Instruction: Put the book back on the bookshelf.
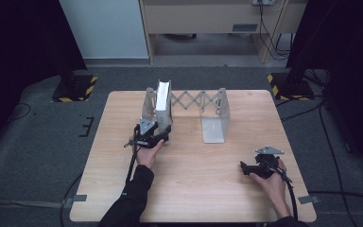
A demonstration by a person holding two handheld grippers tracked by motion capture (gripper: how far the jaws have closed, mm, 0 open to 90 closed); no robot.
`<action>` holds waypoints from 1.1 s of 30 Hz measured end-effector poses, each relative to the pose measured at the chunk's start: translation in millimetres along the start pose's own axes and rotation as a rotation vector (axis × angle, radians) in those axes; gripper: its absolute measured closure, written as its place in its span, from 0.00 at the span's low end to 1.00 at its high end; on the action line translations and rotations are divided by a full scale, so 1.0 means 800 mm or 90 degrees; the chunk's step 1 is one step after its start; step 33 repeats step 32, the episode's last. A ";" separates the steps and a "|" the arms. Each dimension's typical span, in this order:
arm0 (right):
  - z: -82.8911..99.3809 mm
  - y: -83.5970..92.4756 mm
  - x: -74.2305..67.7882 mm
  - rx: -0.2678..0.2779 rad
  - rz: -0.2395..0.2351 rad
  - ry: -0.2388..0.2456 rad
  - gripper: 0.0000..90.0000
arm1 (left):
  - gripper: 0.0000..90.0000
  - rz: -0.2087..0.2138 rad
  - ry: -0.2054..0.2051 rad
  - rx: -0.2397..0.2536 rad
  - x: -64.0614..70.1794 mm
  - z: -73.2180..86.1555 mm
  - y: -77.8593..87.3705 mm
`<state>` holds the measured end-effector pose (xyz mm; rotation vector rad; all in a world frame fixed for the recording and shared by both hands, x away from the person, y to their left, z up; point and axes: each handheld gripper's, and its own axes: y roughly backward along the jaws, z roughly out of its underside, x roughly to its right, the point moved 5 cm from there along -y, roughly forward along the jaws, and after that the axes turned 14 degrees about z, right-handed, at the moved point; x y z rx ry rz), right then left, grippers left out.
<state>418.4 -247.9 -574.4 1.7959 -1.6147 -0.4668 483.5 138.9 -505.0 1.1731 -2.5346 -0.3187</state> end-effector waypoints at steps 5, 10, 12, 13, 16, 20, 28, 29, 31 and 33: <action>0.000 0.000 0.000 0.000 -0.002 0.000 0.04 | 0.36 0.022 -0.025 -0.013 0.015 -0.003 0.029; 0.000 0.000 0.000 0.000 -0.001 0.001 0.04 | 0.33 0.042 -0.020 -0.037 0.021 0.006 0.059; 0.000 0.000 0.000 0.000 -0.001 0.001 0.04 | 0.30 0.052 -0.008 -0.051 0.023 0.015 0.067; 0.000 0.000 0.000 -0.001 -0.001 0.001 0.04 | 0.30 0.056 -0.004 -0.059 0.023 0.021 0.070; 0.000 0.000 0.000 -0.001 -0.001 0.000 0.04 | 0.27 0.067 -0.001 -0.101 0.021 0.042 0.074; 0.000 0.000 0.000 -0.001 -0.002 0.001 0.04 | 0.26 0.071 0.010 -0.137 0.014 0.069 0.079; 0.000 0.001 0.000 0.000 0.003 -0.001 0.08 | 0.22 0.055 0.048 -0.193 -0.013 0.104 0.097; 0.001 0.003 -0.001 0.004 0.003 -0.007 0.11 | 0.22 0.050 0.049 -0.194 -0.016 0.106 0.100; 0.000 0.006 0.001 0.001 -0.006 0.000 0.17 | 0.21 0.040 0.053 -0.195 -0.023 0.108 0.105; 0.000 0.006 0.002 0.002 -0.008 0.003 0.19 | 0.21 0.036 0.058 -0.194 -0.026 0.108 0.107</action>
